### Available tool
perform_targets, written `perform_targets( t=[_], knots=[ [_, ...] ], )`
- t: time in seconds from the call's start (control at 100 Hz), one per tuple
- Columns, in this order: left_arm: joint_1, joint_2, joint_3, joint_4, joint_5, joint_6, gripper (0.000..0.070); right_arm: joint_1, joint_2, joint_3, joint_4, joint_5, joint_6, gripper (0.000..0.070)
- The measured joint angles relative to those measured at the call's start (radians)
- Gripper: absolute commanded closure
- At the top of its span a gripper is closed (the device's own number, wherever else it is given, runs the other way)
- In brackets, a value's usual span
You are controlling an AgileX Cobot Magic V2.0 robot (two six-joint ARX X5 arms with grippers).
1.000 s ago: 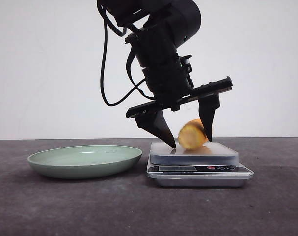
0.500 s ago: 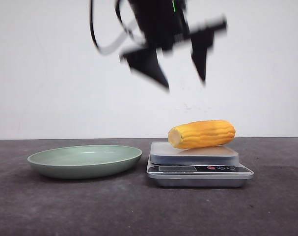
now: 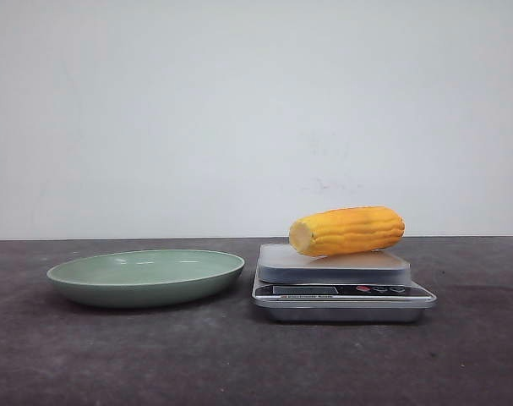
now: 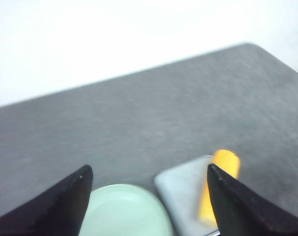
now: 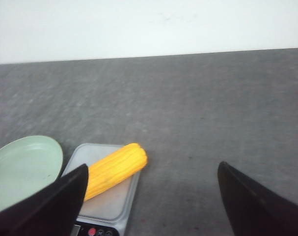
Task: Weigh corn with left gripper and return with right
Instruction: 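Open the left gripper and raise it away from the corn, then lower the open right gripper over the corn on the scale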
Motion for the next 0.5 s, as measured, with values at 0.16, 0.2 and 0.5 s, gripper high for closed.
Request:
perform_targets(
  t=[0.16, 0.2, 0.5],
  knots=[
    [0.0, -0.2, 0.0, -0.123, -0.035, -0.004, 0.0265, 0.075, 0.097, 0.0, 0.07, 0.001, 0.027, 0.0147],
    [0.0, -0.248, 0.0, -0.15, -0.037, -0.008, 0.0265, 0.1, 0.117, 0.0, 0.095, 0.002, 0.035, 0.0147],
    [0.0, -0.544, 0.002, -0.384, -0.038, -0.131, 0.0265, 0.287, 0.334, 0.0, 0.252, 0.096, 0.079, 0.0121]
  ],
)
